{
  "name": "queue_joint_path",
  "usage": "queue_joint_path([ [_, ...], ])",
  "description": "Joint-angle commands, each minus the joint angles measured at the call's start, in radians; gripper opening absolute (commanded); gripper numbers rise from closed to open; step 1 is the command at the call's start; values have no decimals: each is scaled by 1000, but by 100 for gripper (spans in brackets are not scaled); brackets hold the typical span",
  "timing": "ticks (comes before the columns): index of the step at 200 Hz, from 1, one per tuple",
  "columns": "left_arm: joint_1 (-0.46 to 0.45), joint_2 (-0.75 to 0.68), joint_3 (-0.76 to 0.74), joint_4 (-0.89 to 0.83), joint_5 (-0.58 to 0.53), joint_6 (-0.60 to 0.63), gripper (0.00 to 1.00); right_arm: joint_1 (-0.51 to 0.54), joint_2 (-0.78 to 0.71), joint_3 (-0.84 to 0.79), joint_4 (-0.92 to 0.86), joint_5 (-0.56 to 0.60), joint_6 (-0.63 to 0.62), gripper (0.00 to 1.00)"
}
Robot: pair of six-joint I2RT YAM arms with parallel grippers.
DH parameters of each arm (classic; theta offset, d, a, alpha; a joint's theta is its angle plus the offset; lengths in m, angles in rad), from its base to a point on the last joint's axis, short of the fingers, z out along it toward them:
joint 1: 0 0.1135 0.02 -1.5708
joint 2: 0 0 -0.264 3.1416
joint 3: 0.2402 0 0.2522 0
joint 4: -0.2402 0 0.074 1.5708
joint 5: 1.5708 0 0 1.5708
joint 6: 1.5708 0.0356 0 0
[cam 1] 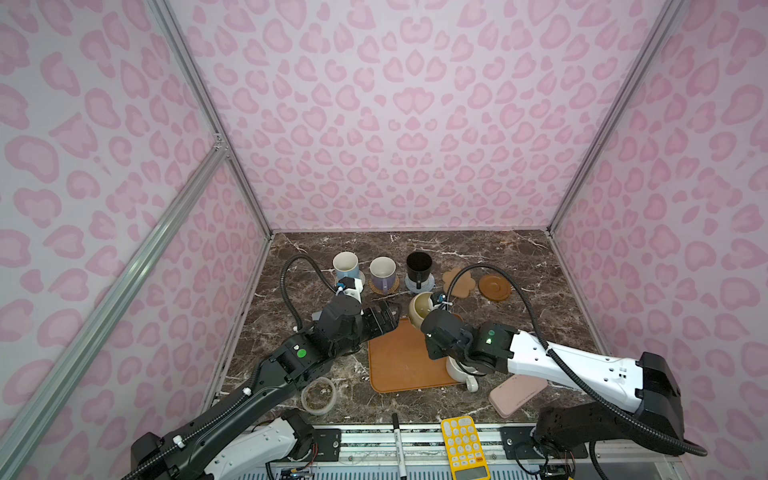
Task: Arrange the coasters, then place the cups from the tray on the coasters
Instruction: 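Lift the cream mug with the right gripper and carry it toward the cork paw coaster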
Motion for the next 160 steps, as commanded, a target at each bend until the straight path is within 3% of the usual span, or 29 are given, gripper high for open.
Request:
queue_joint_path([
  [1, 0, 51, 50, 30, 14, 29, 97, -55, -33, -5, 32, 5, -38, 0],
  [76, -2, 361, 284, 102, 129, 74, 97, -367, -48, -51, 83, -110, -184, 0],
  [122, -1, 548, 432, 115, 171, 83, 97, -501, 82, 17, 100, -155, -248, 0],
  [160, 50, 652, 558, 103, 244, 90, 99, -566, 240, 130, 104, -178, -263, 0],
])
